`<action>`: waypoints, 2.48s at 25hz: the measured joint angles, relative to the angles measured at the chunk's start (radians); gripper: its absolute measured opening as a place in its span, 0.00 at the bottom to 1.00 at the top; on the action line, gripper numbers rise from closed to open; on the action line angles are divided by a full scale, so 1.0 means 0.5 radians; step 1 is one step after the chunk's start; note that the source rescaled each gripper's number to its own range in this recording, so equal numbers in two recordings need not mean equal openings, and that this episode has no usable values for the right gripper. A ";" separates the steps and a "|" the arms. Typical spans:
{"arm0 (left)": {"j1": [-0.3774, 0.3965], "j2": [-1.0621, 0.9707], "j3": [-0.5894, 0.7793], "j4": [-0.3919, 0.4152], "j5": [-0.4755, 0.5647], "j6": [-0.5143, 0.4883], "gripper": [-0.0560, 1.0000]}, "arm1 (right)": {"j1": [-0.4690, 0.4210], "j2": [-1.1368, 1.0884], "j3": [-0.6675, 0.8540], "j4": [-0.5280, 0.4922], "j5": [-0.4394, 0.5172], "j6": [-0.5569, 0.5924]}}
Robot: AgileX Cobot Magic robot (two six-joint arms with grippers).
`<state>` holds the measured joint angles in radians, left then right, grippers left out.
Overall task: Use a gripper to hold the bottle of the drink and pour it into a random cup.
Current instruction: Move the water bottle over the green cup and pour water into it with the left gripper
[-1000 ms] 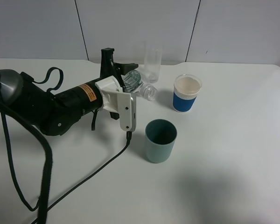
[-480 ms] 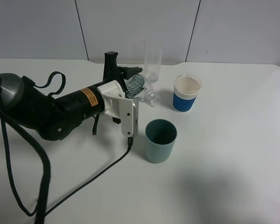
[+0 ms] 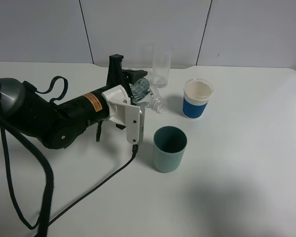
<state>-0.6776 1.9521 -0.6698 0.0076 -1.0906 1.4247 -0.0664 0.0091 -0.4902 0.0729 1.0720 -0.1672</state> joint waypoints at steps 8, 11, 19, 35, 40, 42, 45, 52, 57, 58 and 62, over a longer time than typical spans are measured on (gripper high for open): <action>0.000 -0.001 0.032 -0.015 -0.023 0.024 0.07 | 0.000 0.000 0.000 0.000 0.000 0.000; 0.000 -0.001 0.060 -0.015 -0.026 0.030 0.07 | 0.000 0.000 0.000 0.000 0.000 0.000; -0.067 -0.001 0.069 -0.053 -0.027 0.153 0.07 | 0.000 0.000 0.000 0.000 0.000 0.000; -0.083 -0.001 0.069 -0.174 -0.027 0.262 0.07 | 0.000 0.000 0.000 0.000 0.000 0.000; -0.083 -0.001 0.069 -0.179 -0.027 0.270 0.07 | 0.000 0.000 0.000 0.000 0.000 0.000; -0.083 -0.001 0.069 -0.179 -0.027 0.288 0.07 | 0.000 0.000 0.000 0.000 0.000 0.000; -0.083 -0.001 0.069 -0.179 -0.027 0.330 0.07 | 0.000 0.000 0.000 0.000 0.000 0.000; -0.083 -0.001 0.069 -0.179 -0.027 0.352 0.07 | 0.000 0.000 0.000 0.000 0.000 0.000; -0.083 -0.001 0.069 -0.181 -0.027 0.377 0.07 | 0.000 0.000 0.000 0.000 0.000 0.000; -0.083 -0.001 0.069 -0.181 -0.027 0.379 0.07 | 0.000 0.000 0.000 0.000 0.000 0.000; -0.083 -0.002 0.069 -0.182 -0.027 0.383 0.07 | 0.000 0.000 0.000 0.000 0.000 0.000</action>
<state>-0.7192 1.9509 -0.6354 -0.0834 -1.1040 1.6164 -0.0664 0.0091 -0.4902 0.0729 1.0720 -0.1672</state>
